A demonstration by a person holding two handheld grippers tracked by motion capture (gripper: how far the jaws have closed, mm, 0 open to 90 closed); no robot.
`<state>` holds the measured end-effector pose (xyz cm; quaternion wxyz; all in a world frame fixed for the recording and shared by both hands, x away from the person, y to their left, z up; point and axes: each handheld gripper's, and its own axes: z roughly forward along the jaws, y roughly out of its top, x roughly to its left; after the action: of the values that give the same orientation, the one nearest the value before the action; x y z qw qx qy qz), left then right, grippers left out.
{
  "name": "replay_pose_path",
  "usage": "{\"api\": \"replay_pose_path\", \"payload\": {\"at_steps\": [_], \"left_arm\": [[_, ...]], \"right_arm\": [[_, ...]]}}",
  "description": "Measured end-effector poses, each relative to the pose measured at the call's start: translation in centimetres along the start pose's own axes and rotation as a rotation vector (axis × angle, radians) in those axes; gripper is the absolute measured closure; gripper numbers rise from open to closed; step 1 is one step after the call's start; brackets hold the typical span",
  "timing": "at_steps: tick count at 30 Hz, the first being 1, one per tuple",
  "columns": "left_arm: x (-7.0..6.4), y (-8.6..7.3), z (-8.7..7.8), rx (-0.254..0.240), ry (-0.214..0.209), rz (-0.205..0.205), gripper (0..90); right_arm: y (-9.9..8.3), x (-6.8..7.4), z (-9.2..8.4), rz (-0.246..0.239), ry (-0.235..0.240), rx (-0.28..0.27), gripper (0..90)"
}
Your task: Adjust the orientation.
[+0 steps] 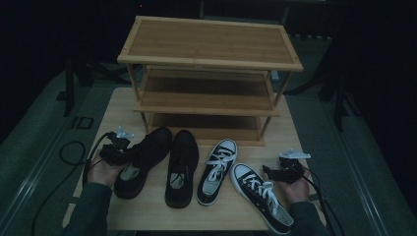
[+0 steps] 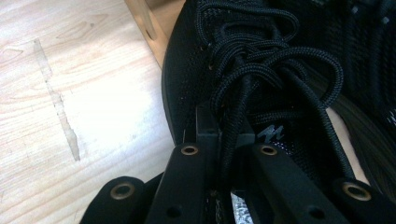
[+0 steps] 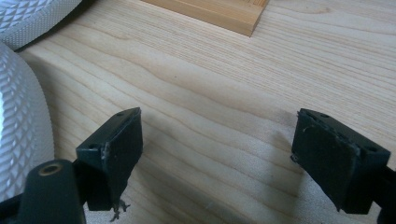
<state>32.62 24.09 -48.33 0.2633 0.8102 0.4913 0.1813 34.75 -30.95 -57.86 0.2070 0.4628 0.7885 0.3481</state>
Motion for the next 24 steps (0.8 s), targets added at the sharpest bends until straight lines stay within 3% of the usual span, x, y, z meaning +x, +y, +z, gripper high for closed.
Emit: {"api": "replay_pose_path", "payload": {"at_steps": [9,14,17,24], "left_arm": [[0.5,0.3,0.7,-0.028,-0.012,-0.051,87.9],[0.7,0.2,0.8,-0.016,-0.040,-0.040,86.4],[0.8,0.2,0.6,-0.007,-0.063,-0.041,75.8],[0.7,-0.1,-0.4,-0.022,-0.050,-0.052,57.4]], "right_arm": [[0.0,0.0,0.0,0.001,0.000,0.000,15.9],[0.0,0.0,0.0,0.000,0.000,0.000,15.9],[0.0,0.0,0.0,0.000,0.000,0.000,15.9],[0.0,0.0,0.0,0.000,0.000,0.000,15.9]]}}
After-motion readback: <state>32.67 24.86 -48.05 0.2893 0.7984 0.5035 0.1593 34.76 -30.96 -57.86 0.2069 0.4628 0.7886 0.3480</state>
